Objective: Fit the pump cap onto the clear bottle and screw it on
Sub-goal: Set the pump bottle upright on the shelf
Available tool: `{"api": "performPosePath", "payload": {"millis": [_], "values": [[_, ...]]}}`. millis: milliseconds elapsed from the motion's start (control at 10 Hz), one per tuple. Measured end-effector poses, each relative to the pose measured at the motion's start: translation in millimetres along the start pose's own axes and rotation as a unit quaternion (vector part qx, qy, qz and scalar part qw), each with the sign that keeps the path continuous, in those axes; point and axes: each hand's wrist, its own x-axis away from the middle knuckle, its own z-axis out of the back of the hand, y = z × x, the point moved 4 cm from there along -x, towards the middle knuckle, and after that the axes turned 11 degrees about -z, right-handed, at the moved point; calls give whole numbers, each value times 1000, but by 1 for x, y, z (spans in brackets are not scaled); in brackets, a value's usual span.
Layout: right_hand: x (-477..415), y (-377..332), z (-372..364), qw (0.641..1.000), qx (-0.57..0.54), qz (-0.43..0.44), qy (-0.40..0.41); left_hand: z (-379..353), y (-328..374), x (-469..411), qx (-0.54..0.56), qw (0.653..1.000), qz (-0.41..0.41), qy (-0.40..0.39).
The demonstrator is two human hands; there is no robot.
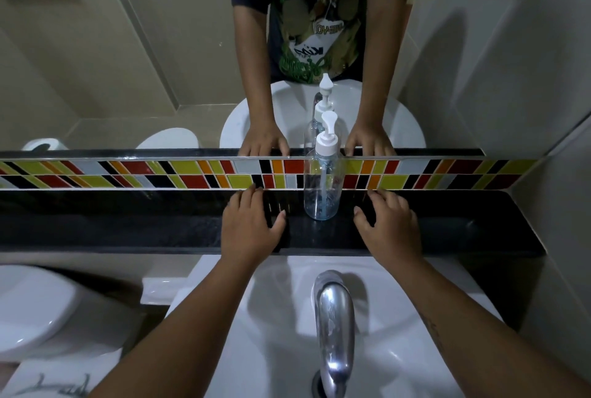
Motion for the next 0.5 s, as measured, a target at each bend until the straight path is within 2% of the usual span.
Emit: {"api": "performPosePath", "payload": {"millis": [100, 300, 400, 500], "values": [[3, 6, -8, 997, 60, -38, -34, -11, -8, 4, -23, 998, 35, -39], [6, 12, -16, 988, 123, -69, -62, -20, -6, 13, -59, 995, 42, -65], [7, 11, -18, 985, 138, -68, -72, -21, -6, 13, -67, 994, 40, -69], [4, 13, -12, 987, 102, -90, -84, -18, -4, 14, -62, 995, 46, -62]]}}
